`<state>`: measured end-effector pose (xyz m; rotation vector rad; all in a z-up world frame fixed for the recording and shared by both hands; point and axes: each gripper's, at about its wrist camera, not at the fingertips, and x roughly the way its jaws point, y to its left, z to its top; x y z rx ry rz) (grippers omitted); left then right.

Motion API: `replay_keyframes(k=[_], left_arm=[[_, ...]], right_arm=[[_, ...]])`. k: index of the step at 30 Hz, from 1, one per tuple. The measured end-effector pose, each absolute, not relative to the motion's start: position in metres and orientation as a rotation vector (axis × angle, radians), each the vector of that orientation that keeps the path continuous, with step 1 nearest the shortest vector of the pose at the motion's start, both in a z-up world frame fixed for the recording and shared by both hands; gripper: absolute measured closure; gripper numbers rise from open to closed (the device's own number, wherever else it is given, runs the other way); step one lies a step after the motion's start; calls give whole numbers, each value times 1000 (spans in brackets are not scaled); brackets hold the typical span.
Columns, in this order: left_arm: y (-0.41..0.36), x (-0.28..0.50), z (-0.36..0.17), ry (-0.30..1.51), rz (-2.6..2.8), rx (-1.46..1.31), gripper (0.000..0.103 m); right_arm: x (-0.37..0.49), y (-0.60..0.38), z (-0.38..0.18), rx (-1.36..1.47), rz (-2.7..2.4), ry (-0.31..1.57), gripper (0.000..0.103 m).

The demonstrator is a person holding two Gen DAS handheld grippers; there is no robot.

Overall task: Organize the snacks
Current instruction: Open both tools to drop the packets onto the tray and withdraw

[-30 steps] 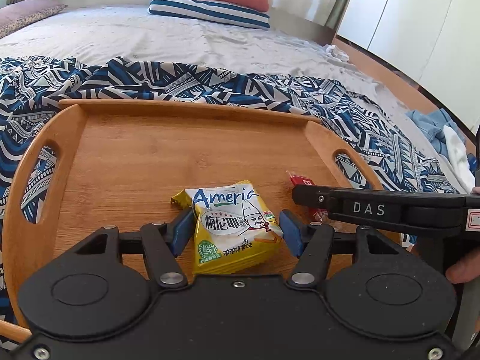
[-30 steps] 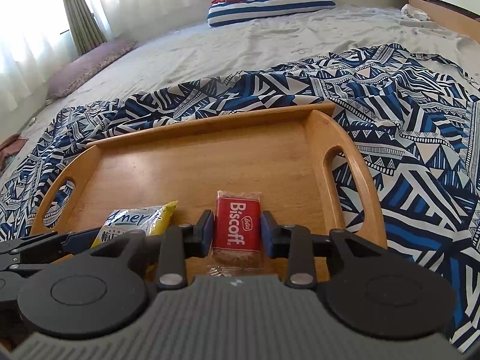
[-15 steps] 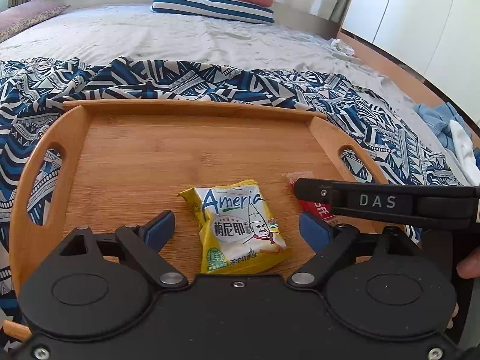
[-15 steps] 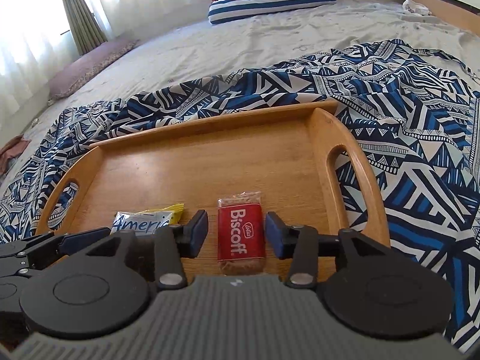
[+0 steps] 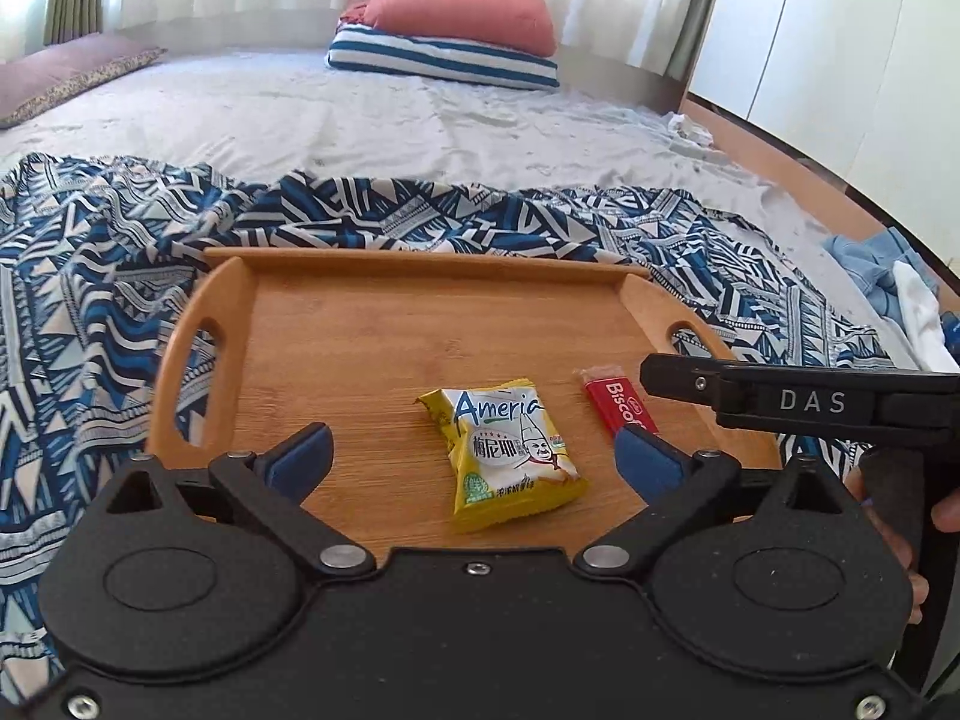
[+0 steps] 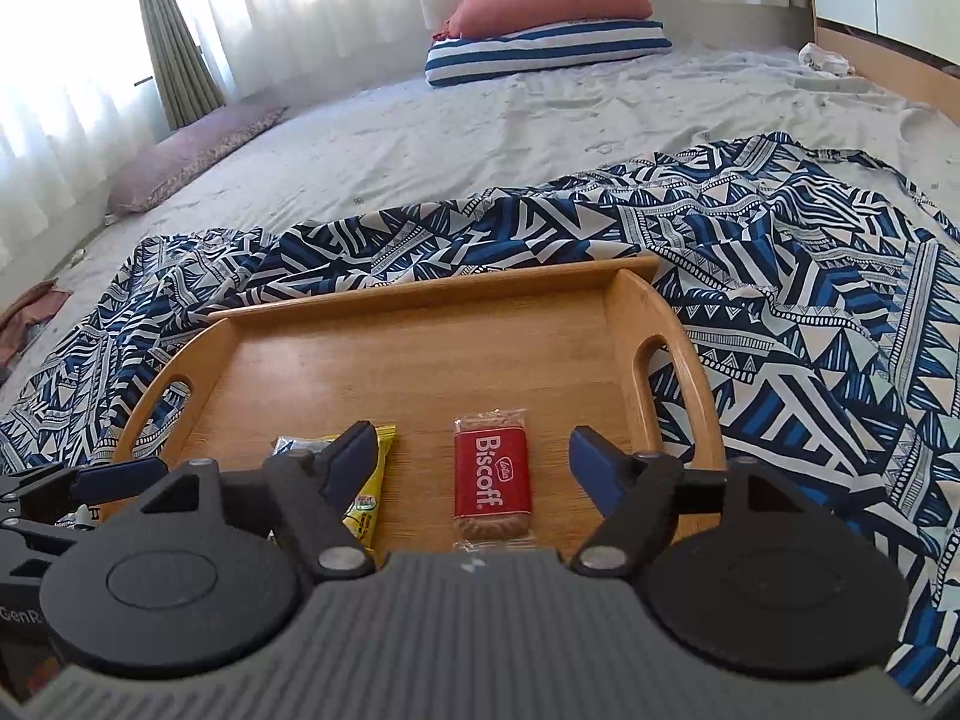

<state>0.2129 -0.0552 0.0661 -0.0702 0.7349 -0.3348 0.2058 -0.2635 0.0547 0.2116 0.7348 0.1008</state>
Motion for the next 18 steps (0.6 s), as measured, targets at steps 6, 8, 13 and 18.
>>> replay_keyframes(k=[6,8,13,18], left_arm=[[-44,179,84,678,-331,-38,1],[-40,166,88,658,-337,-37,1],[-29,134,96,616,-352,-58,0],[-23,98,99,581,-340,-54,0]], right_arm=[[177,-259,71,179,107,691,14],[167,-257,75,167,105,683,13],[142,-253,77,164,111,667,13],[117,-249,77,180,106,645,12]])
